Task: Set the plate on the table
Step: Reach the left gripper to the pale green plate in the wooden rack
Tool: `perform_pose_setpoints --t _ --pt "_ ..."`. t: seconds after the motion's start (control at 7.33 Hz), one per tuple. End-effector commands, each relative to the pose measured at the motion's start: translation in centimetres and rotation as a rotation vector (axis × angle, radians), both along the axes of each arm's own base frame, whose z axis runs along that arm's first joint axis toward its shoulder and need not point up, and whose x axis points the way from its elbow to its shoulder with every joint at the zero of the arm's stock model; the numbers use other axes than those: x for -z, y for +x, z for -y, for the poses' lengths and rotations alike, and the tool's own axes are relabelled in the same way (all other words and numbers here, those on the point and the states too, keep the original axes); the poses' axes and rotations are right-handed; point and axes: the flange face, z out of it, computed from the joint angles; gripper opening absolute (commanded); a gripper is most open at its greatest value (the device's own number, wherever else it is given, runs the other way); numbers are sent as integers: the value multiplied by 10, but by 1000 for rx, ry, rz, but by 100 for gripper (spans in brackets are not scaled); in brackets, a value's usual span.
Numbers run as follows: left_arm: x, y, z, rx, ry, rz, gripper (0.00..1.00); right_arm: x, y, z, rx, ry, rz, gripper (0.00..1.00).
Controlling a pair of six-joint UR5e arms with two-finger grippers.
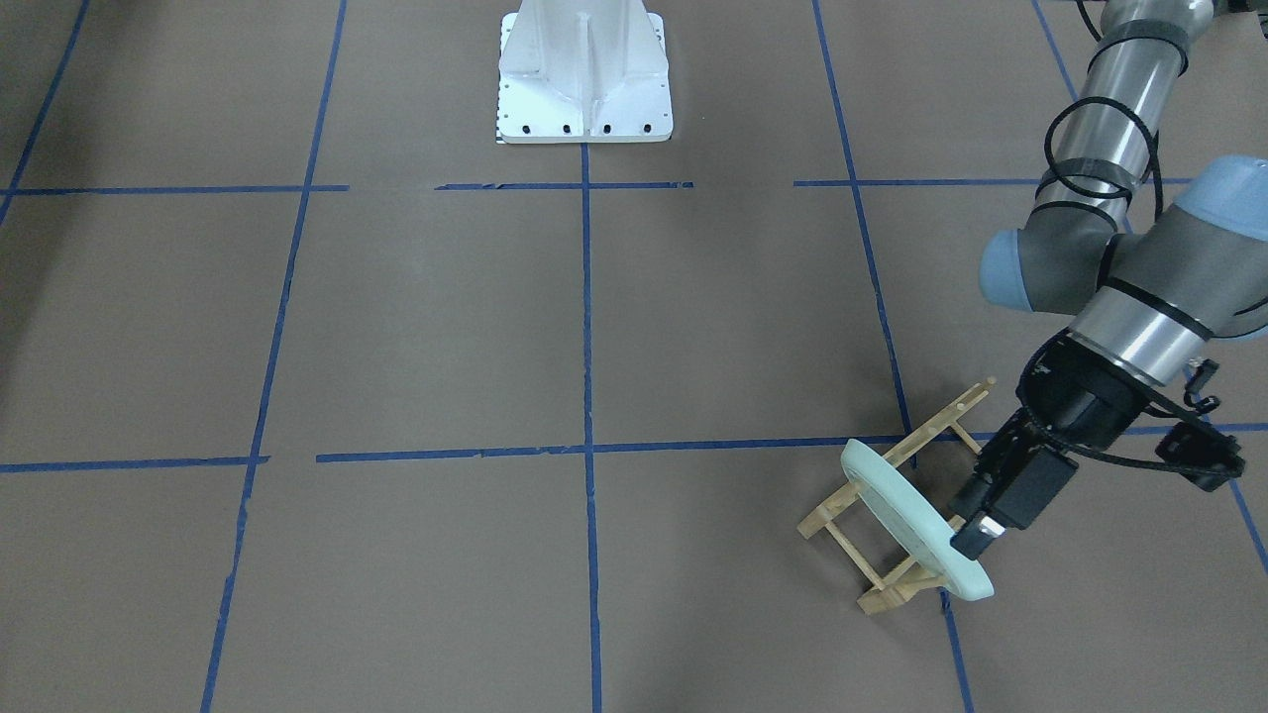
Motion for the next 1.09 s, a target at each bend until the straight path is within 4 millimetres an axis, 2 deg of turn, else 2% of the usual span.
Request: perform_pose_setpoints --t 0.0,0.14,0.27,0.41,0.68,0.82,0.95 --pt "0 18 -7 -19 -5 -4 100 1 0 0 0 1 0 100" --pt "1 18 -7 -19 -4 -3 80 1 0 0 0 2 0 100" --pt "3 15 -8 -18 8 -1 30 1 0 0 0 2 0 100" --pt "9 8 -11 -16 40 7 0 0 0 0 0 0 0 100" --pt "15 -13 -13 1 71 10 0 0 0 0 0 0 0 100" --pt "15 -15 -11 4 63 15 0 0 0 0 0 0 0 100" --pt "22 -35 -7 17 70 4 0 0 0 0 0 0 0 100"
